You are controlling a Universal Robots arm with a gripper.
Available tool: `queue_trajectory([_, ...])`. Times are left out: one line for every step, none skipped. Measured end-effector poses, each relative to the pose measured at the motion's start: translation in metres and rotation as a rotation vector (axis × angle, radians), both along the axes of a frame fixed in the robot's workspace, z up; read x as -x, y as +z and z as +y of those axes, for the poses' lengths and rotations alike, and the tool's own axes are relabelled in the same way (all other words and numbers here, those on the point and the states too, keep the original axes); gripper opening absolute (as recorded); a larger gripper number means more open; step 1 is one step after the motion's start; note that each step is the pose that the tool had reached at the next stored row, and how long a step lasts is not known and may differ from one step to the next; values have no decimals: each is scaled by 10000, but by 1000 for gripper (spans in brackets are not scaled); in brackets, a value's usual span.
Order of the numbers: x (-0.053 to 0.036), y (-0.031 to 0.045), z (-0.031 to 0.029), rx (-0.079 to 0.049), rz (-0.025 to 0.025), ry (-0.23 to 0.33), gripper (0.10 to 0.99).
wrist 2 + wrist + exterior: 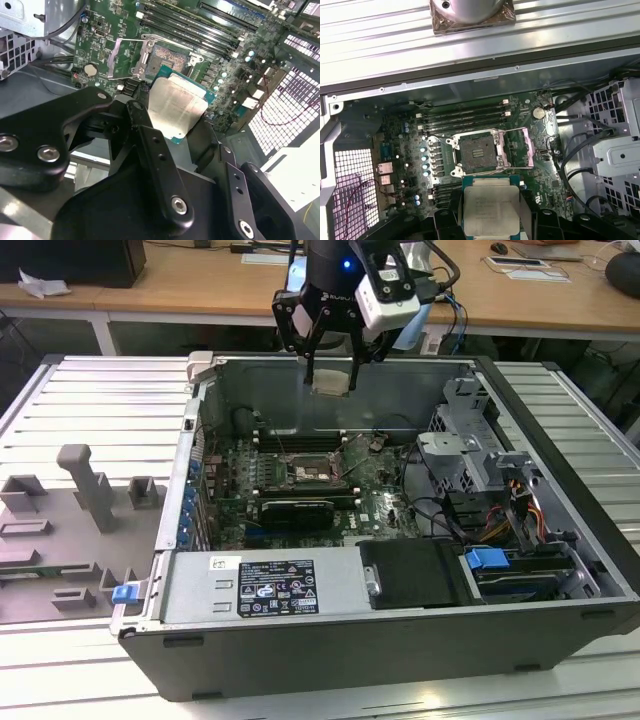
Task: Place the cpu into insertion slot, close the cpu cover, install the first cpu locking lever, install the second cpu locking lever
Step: 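Place the cpu into insertion slot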
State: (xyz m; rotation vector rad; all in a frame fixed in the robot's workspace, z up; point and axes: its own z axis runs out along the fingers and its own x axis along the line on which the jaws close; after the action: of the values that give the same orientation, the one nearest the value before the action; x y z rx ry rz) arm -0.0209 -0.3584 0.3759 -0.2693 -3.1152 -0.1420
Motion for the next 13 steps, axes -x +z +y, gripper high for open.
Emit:
queue_trajectory([0,0,0,0,-1,-27,541])
queue_trajectory([0,0,0,0,0,-53,541])
queue_trajectory([0,0,0,0,0,-117,541])
queue_trajectory([0,0,0,-1,0,-160,541])
queue_trajectory([0,0,0,0,0,-208,541])
queue_trajectory([0,0,0,0,0,-231,541])
queue_trajectory([0,0,0,0,0,-257,541])
queue_trajectory([0,0,0,0,0,-317,541])
queue_trajectory([0,0,0,0,0,-354,541])
queue_trajectory([0,0,0,0,0,-382,541])
queue_trajectory([0,0,0,0,0,-425,541])
queue_trajectory([0,-1,0,0,0,-454,541])
queue_trajectory([0,-1,0,0,0,-479,541])
